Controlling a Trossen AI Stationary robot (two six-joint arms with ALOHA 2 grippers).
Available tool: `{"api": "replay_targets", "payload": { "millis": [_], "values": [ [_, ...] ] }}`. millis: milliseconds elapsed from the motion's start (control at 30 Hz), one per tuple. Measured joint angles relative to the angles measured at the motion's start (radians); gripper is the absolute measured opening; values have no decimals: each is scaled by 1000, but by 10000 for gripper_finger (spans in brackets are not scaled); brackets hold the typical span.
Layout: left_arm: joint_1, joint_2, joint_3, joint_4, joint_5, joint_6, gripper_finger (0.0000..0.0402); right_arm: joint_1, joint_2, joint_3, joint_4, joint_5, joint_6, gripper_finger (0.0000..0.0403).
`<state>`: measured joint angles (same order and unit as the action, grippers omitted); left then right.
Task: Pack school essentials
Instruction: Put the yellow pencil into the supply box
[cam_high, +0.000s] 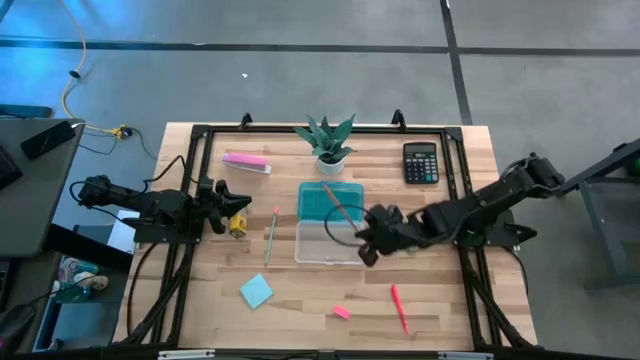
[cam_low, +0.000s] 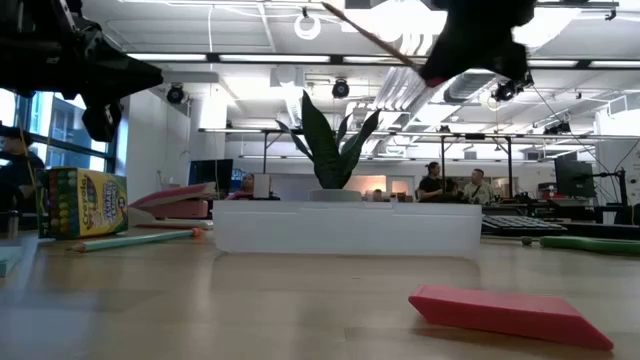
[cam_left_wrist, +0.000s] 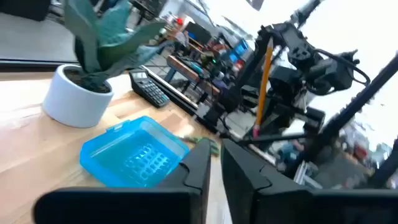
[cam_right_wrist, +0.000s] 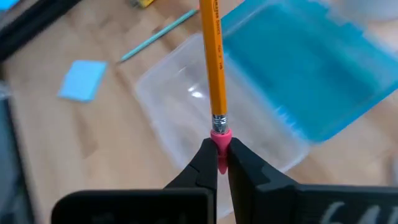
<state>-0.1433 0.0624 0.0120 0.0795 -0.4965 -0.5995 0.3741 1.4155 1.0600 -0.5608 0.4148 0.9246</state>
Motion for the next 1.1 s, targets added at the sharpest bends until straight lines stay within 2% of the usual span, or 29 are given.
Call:
{"api": "replay_targets", "payload": {
  "millis": [200,400,567,833,933,1100],
  "values": [
    [0,0,0,-1,-117,-108,98,-101,35,5,39,-93,-80,4],
    [0,0,0,28,-132,-176,145,-113,136,6,63,-194,-29,4],
    [0,0,32,111,-94,-109,148,-119,208,6,121,-308,-8,4],
    [0,47,187,93,-113,72,141,-120,241,6,143,-380,-8,4],
    [0,91,259,43,-123,105,141,-123,241,6,141,-400,-10,4],
    [0,179,388,-147,-129,80,141,-127,241,6,140,-415,-16,4]
  ]
}}
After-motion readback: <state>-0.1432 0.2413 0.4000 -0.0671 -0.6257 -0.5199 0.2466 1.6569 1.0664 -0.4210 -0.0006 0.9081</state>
